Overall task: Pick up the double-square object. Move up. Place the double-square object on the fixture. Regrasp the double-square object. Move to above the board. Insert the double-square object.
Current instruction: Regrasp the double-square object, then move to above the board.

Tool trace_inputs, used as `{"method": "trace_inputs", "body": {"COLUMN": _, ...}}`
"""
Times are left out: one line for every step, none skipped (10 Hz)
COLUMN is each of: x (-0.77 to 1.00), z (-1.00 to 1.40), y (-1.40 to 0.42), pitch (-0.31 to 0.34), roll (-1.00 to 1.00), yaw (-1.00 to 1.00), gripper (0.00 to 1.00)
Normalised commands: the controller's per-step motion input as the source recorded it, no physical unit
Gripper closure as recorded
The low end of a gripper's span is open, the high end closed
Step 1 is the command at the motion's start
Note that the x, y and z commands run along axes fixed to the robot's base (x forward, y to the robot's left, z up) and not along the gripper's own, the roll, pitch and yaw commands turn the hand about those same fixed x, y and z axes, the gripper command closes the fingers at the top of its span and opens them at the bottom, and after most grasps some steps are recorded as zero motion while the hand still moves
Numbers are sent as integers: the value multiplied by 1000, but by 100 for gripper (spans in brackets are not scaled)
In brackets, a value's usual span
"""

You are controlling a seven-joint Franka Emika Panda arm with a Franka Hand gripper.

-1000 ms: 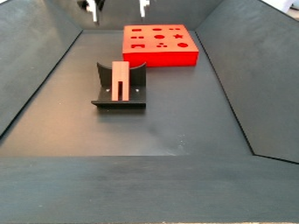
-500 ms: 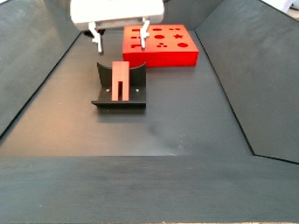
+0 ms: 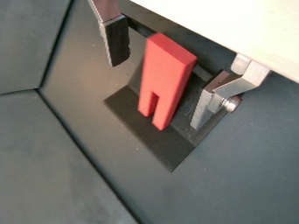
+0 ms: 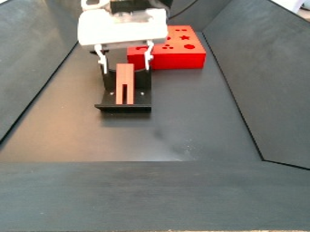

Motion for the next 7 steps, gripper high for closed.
{"method": "trace_inputs", "body": {"x": 67, "z": -318, "y": 10, "pitch": -40, "roll": 70, "yaw": -20, "gripper": 0}}
{"method": "trace_inputs", "body": {"x": 35, "z": -176, "y": 3, "pitch": -13, "roll": 54, "yaw": -12, "gripper": 0}}
{"method": "trace_inputs", "body": {"x": 0, "z": 0, "y": 0, "pitch": 0, "roll": 0, "yaw": 0, "gripper": 100}}
{"method": "trace_inputs", "body": {"x": 94, "z": 1000, "y": -96, "pitch": 103, "roll": -79, "yaw": -173, "gripper": 100}}
{"method": "trace_inputs", "body": {"x": 93, "z": 1000, "y": -96, "pitch": 107, "roll": -80, "yaw": -170, "gripper": 100}}
{"method": "trace_inputs", "body": {"x": 83, "z": 1000, "y": -93, "pitch": 138, "roll": -73, "yaw": -129, "gripper": 100}}
{"method": "trace_inputs", "body": {"x": 77, "z": 1000, "y": -88, "pitch": 171, "roll": -66, "yaw": -65, "gripper": 100}}
